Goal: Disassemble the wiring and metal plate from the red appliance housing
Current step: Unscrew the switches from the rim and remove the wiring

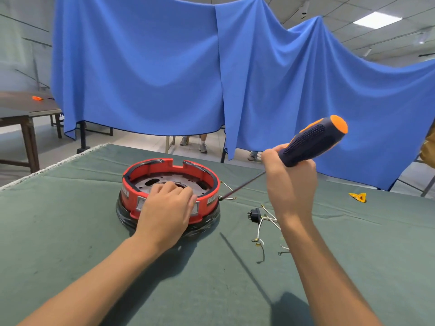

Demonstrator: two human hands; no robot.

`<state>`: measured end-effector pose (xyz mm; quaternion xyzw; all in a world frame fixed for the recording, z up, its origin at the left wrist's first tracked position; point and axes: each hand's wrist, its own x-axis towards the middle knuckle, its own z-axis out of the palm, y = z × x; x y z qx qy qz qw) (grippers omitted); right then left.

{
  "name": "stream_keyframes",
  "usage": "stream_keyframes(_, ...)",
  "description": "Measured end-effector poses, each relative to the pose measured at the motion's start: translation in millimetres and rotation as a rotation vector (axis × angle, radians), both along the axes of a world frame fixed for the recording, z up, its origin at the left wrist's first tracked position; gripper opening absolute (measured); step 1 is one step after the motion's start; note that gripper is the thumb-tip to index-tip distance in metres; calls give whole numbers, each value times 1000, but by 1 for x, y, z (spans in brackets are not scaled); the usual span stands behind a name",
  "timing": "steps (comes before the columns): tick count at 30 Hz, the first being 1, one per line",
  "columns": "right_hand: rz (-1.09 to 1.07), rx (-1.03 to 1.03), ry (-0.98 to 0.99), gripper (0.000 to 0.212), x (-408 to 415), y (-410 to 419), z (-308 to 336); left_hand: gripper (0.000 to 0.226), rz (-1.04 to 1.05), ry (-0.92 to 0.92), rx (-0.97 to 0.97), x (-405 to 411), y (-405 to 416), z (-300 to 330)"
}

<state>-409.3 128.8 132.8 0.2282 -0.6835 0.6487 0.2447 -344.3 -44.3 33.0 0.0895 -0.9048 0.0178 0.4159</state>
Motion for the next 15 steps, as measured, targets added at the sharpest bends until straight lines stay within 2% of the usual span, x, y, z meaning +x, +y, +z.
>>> stream_keyframes(4,10,52,55,32,4,-14,9,39,-76,5,42,-8,-2,-3)
stream_keyframes(10,-53,95,255,37,1,-25,9,36,-84,-29,83,-31,6,-3)
stream_keyframes(15,-62,34,262,41,-5,-21,4,36,-66,20,124,-38,9,-10)
